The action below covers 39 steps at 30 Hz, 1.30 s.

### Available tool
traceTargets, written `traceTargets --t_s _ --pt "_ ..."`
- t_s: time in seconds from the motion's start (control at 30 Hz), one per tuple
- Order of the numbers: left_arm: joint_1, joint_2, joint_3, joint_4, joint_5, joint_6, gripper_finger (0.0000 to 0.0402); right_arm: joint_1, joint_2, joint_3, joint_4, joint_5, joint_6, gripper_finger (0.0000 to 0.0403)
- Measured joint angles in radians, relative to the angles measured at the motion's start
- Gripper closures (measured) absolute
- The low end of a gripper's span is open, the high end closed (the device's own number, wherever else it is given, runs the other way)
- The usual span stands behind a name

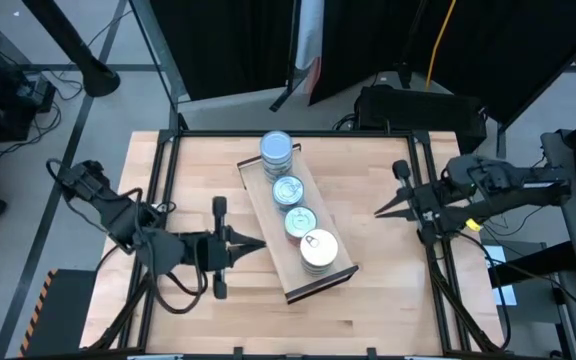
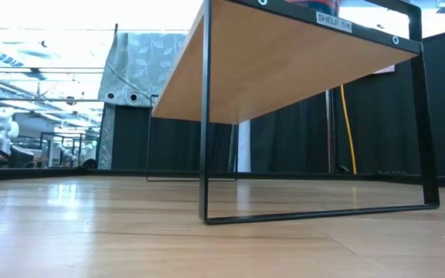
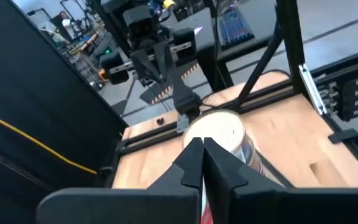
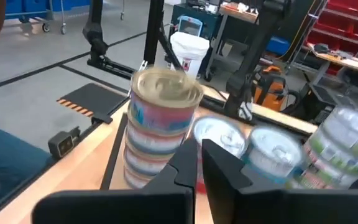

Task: Stack canned seafood by type on shelf
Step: Return to home position

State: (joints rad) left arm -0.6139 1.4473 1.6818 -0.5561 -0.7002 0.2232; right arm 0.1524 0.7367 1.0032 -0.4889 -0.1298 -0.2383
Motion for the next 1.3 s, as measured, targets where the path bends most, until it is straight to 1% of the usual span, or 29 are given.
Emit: traceTargets --t_s 0.17,0.37,0.47,0.57,0.67,0.73,0.83,0.93,1.07,1.2,1.3 --pt "0.020 -0.104 -0.223 0.156 -0.004 -0.020 0.0397 0.000 -0.149 -0.219 0.085 0.004 0.017 0.0400" --pt "0.022 -0.266 -0.560 0.483 -0.002 -0.026 0.0398 -0.001 -0.317 -0.464 0.234 0.009 0.008 0.0402" --pt "0.042 -0.348 -0.735 0.634 -0.008 -0.040 0.0398 0.000 -0.380 -0.559 0.291 0.040 0.032 0.0402" --pt "0.060 -0.421 -0.896 0.775 -0.007 -0.054 0.0398 0.000 -0.426 -0.648 0.337 0.081 0.040 0.0403" --pt "0.084 -0.480 -1.023 0.896 -0.008 -0.055 0.0398 0.000 -0.460 -0.748 0.405 0.123 0.015 0.0403" --pt "0.100 -0.504 -1.094 0.940 -0.008 -0.060 0.0399 -0.001 -0.473 -0.821 0.477 0.137 0.008 0.0403" --pt "0.122 -0.534 -1.168 1.004 -0.006 -0.061 0.0399 0.000 -0.481 -0.914 0.582 0.135 0.017 0.0403" --pt "0.151 -0.540 -1.248 1.079 0.023 -0.070 0.0399 0.000 -0.482 -0.984 0.658 0.139 0.038 0.0403" --pt "0.187 -0.540 -1.352 1.193 0.083 -0.106 0.0399 0.000 -0.481 -0.989 0.614 0.177 0.089 0.0403" --pt "0.195 -0.540 -1.441 1.281 0.086 -0.113 0.0399 0.000 -0.481 -0.989 0.568 0.183 0.096 0.0402" --pt "0.195 -0.540 -1.503 1.344 0.086 -0.113 0.0399 0.000 -0.485 -0.989 0.568 0.179 0.100 0.0402"
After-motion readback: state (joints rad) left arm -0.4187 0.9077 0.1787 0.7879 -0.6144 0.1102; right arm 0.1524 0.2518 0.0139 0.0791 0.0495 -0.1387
